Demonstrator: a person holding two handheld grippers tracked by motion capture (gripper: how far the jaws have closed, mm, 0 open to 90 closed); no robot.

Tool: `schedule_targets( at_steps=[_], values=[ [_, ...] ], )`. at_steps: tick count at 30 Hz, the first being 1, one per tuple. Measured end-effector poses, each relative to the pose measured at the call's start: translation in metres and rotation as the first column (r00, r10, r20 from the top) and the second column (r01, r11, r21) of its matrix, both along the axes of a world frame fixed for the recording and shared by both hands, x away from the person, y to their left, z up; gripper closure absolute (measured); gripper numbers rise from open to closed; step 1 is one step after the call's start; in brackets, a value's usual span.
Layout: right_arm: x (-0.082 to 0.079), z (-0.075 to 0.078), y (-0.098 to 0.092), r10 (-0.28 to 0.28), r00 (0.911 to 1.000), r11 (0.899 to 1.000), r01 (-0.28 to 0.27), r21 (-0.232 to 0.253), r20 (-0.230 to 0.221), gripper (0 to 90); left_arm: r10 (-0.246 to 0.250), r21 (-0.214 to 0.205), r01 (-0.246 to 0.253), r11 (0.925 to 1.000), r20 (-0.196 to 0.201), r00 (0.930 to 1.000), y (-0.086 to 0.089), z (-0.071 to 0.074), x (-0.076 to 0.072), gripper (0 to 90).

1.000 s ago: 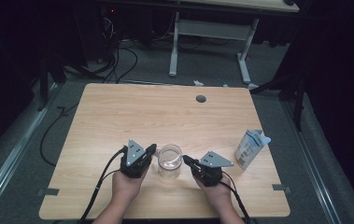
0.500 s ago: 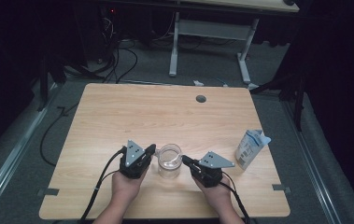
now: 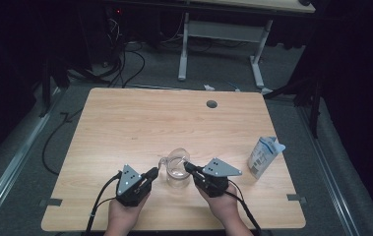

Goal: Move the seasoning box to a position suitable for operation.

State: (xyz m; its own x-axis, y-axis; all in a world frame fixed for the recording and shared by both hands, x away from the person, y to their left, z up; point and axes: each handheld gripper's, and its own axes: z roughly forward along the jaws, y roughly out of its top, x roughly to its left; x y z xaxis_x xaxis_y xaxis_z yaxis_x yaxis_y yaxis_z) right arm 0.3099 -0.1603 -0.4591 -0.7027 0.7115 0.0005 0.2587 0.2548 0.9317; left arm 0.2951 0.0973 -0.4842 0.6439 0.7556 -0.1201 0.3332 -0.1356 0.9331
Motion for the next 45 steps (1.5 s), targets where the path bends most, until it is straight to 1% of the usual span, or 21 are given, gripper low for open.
schedule_targets(
  at_steps=[1,2,3,7,10,14,17,20,22,23,24,26,28,31,37,40,42,45],
  values=[
    [0.000,0.002,0.002,0.000,1.0000,1.000,0.000,-0.003,0.003,89.9,-0.006,-0.004,0.006,1.0000,-0.001,1.0000,-0.001,0.000,-0.001,85.5],
    [0.000,0.005,0.004,0.002,1.0000,1.000,-0.002,-0.006,0.007,89.8,-0.030,-0.013,0.030,0.9995,-0.006,0.9995,-0.006,-0.001,-0.002,85.5],
    [0.000,0.005,0.004,0.002,1.0000,1.000,-0.002,-0.006,0.007,89.8,-0.030,-0.013,0.030,0.9995,-0.006,0.9995,-0.006,-0.001,-0.002,85.5],
    [0.000,0.009,0.007,-0.001,1.0000,1.000,0.001,0.002,0.008,89.8,-0.062,-0.025,0.062,0.9978,-0.005,0.9981,-0.018,-0.002,-0.004,85.9],
    [0.001,0.009,0.006,0.001,1.0000,1.000,-0.001,0.001,0.006,89.8,-0.071,-0.020,0.071,0.9973,-0.005,0.9975,-0.021,-0.001,-0.004,86.0],
    [0.000,0.011,0.006,0.001,1.0000,1.000,-0.001,0.002,0.008,89.8,-0.074,-0.026,0.074,0.9969,-0.002,0.9973,-0.026,0.001,-0.004,86.4],
    [0.000,0.011,0.006,0.003,1.0000,1.000,-0.003,0.002,0.007,89.8,-0.076,-0.017,0.076,0.9970,0.008,0.9971,-0.031,0.004,-0.003,87.5],
    [0.000,0.009,0.005,-0.001,1.0000,1.000,0.001,-0.001,0.005,89.8,-0.076,-0.015,0.076,0.9970,0.010,0.9970,-0.033,0.005,-0.002,87.8],
    [0.000,0.006,0.003,-0.006,1.0000,1.000,0.006,-0.004,-0.003,89.8,-0.074,-0.018,0.074,0.9971,0.014,0.9972,-0.033,0.006,-0.002,87.8],
    [0.000,0.002,-0.001,-0.015,0.9998,1.000,0.015,-0.010,-0.016,89.8,-0.070,-0.026,0.071,0.9972,0.018,0.9974,-0.034,0.007,-0.002,87.8],
    [0.000,0.002,-0.001,-0.015,0.9998,1.000,0.015,-0.010,-0.016,89.8,-0.070,-0.026,0.071,0.9972,0.018,0.9974,-0.034,0.007,-0.002,87.7],
    [-0.002,-0.004,-0.006,-0.027,0.9993,1.000,0.027,-0.009,-0.025,89.8,-0.068,-0.025,0.068,0.9974,0.022,0.9975,-0.035,0.007,-0.002,87.7],
    [-0.002,-0.005,-0.007,-0.027,0.9993,1.000,0.027,-0.006,-0.024,89.8,-0.064,-0.026,0.064,0.9976,0.024,0.9977,-0.035,0.007,-0.001,87.7],
    [-0.003,-0.010,-0.011,-0.035,0.9988,0.999,0.034,-0.014,-0.033,89.9,-0.052,-0.031,0.053,0.9981,0.028,0.9983,-0.034,0.007,0.000,87.5],
    [-0.003,-0.013,-0.012,-0.041,0.9984,0.999,0.040,-0.015,-0.038,89.8,-0.035,-0.043,0.036,0.9984,0.029,0.9990,-0.031,0.009,0.002,87.5],
    [-0.002,-0.015,-0.012,-0.045,0.9979,0.999,0.044,-0.019,-0.046,89.9,-0.015,-0.049,0.017,0.9986,0.035,0.9993,-0.029,0.010,0.004,87.5],
    [-0.001,-0.017,-0.012,-0.042,0.9983,0.999,0.042,-0.014,-0.040,89.9,-0.011,-0.061,0.013,0.9981,0.032,0.9994,-0.029,0.010,0.004,87.5],
    [-0.001,-0.017,-0.012,-0.042,0.9984,0.999,0.041,-0.015,-0.039,89.9,0.001,-0.066,0.001,0.9978,0.034,0.9994,-0.026,0.010,0.006,87.6]
  ],
)
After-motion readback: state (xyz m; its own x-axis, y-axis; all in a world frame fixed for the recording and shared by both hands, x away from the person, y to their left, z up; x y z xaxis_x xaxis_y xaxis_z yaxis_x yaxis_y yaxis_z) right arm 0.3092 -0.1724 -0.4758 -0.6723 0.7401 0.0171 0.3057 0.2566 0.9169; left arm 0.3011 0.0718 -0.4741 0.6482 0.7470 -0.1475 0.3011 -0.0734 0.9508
